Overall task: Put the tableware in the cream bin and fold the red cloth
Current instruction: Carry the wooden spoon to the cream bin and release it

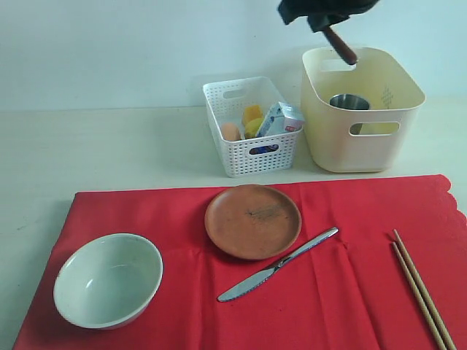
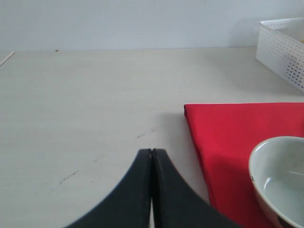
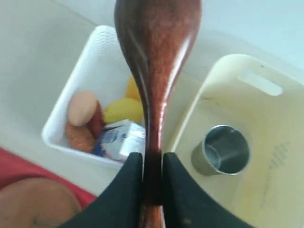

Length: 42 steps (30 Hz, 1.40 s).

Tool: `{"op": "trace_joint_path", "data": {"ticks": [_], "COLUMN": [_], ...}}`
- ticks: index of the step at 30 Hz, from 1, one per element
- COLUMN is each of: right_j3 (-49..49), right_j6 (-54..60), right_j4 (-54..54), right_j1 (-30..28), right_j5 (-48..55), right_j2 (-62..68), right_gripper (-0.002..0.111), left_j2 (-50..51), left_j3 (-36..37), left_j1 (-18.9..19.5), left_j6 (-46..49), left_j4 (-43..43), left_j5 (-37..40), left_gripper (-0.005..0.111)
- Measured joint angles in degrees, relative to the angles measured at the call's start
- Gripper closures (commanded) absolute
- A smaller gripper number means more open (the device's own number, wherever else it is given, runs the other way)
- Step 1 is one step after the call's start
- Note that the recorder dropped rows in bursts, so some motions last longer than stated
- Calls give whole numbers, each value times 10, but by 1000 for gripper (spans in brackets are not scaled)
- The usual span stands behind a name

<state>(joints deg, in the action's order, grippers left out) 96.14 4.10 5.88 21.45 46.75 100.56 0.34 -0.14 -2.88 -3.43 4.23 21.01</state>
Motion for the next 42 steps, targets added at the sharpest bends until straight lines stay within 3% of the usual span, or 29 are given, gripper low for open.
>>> {"op": "trace_joint_path", "data": {"ticks": [11,27,31,39,42], "right_j3": [-30,-33,-33,-33,-33], "right_j6": [-22,-22,-22,-22,-22], "right_j4": [0,0,0,0,0], "right_j1": [-117,-150,-150,-150,-150], "right_j5": [-137,-294,-295,-278,-266], "right_j2": [53,210,235,250,246], "right_gripper": [108,107,96,58,49], "left_j2": [0,0,0,0,0], "left_j3": [0,0,0,0,0], "left_j1": [0,0,0,0,0], "left_j6": [0,0,0,0,0], "left_j4": [0,0,0,0,0], "left_j5": [0,0,0,0,0], "left_gripper": [107,107,107,107,107]}}
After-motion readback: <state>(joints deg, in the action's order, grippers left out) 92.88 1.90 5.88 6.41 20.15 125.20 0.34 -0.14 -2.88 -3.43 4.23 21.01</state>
